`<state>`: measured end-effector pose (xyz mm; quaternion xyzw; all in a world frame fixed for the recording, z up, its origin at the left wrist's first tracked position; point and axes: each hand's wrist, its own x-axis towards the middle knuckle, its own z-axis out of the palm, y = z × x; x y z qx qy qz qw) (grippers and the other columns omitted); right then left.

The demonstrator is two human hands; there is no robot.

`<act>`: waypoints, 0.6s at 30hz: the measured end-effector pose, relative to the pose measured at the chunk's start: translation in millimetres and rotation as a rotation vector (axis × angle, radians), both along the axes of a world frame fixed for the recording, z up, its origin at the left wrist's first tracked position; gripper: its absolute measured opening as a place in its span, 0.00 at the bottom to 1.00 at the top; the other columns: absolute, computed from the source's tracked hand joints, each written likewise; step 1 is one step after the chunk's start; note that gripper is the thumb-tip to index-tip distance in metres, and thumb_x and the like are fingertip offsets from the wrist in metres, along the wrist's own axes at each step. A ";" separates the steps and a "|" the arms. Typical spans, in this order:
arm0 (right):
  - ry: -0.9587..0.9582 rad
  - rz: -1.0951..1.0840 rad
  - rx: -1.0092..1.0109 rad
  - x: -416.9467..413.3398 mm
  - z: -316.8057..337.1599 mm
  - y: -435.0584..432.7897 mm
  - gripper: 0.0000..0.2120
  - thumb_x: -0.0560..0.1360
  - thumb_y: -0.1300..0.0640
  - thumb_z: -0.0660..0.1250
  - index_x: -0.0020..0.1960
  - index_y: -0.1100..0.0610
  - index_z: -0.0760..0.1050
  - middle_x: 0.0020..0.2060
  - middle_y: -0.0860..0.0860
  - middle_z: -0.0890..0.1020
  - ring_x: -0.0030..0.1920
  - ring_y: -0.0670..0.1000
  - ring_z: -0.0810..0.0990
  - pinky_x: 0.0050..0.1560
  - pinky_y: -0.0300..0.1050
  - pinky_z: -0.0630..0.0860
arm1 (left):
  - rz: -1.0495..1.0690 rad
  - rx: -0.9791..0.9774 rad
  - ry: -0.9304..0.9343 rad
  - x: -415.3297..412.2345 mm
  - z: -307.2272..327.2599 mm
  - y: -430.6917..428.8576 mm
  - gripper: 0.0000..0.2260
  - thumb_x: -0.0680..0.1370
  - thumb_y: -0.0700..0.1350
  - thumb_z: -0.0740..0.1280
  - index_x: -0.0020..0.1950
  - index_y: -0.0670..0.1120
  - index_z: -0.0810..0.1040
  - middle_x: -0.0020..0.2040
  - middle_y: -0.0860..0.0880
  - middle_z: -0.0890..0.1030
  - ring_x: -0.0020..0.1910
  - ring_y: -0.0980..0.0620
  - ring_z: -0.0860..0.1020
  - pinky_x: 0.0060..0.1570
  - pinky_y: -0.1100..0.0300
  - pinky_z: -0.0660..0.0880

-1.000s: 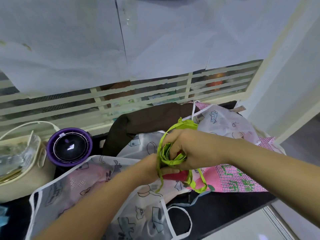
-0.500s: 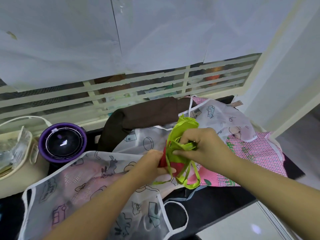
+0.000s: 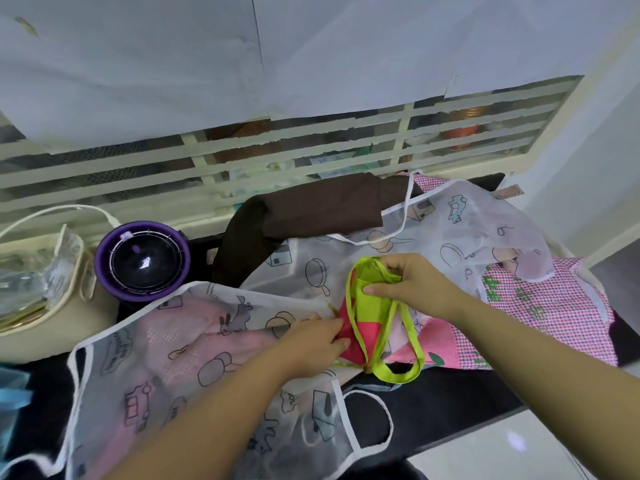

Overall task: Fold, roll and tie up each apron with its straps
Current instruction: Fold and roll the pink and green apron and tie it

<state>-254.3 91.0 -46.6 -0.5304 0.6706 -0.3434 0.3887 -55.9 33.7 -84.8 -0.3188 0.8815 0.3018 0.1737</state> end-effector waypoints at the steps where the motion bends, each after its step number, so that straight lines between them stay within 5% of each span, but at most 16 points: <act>1: -0.027 -0.004 0.025 0.4 -2.4 -0.6 0.17 0.70 0.58 0.75 0.45 0.72 0.76 0.40 0.69 0.79 0.42 0.52 0.77 0.50 0.58 0.75 | -0.007 0.012 -0.013 -0.4 -1.8 0.9 0.14 0.82 0.51 0.55 0.60 0.43 0.72 0.60 0.42 0.76 0.62 0.43 0.69 0.62 0.53 0.64; 3: -0.039 -0.020 0.034 0.0 -6.8 -3.1 0.15 0.69 0.59 0.76 0.40 0.70 0.74 0.31 0.61 0.75 0.35 0.50 0.72 0.40 0.50 0.72 | 0.009 0.054 -0.023 -2.6 -1.7 2.1 0.18 0.81 0.54 0.53 0.61 0.44 0.72 0.61 0.43 0.75 0.62 0.42 0.68 0.63 0.53 0.64; 7: -0.039 -0.050 0.033 3.1 -9.4 -5.9 0.07 0.70 0.62 0.75 0.36 0.58 0.78 0.29 0.45 0.77 0.33 0.43 0.75 0.39 0.36 0.72 | 0.047 0.025 -0.031 -9.2 0.8 3.9 0.18 0.84 0.51 0.47 0.63 0.42 0.70 0.61 0.40 0.75 0.62 0.38 0.70 0.64 0.48 0.65; 12: 0.079 -0.110 0.026 1.9 -30.8 -15.7 0.13 0.71 0.60 0.74 0.32 0.49 0.74 0.25 0.43 0.75 0.29 0.41 0.70 0.34 0.36 0.69 | 0.157 -0.079 -0.035 -21.9 -7.5 7.9 0.21 0.85 0.51 0.47 0.58 0.39 0.74 0.56 0.37 0.77 0.57 0.36 0.75 0.57 0.47 0.72; 18: 0.053 -0.225 0.088 0.3 -58.8 -21.9 0.05 0.74 0.60 0.71 0.41 0.61 0.78 0.34 0.56 0.80 0.36 0.50 0.76 0.41 0.47 0.76 | 0.302 -0.147 0.046 -24.0 -27.8 10.2 0.24 0.80 0.63 0.52 0.56 0.45 0.75 0.54 0.43 0.80 0.54 0.41 0.77 0.50 0.52 0.71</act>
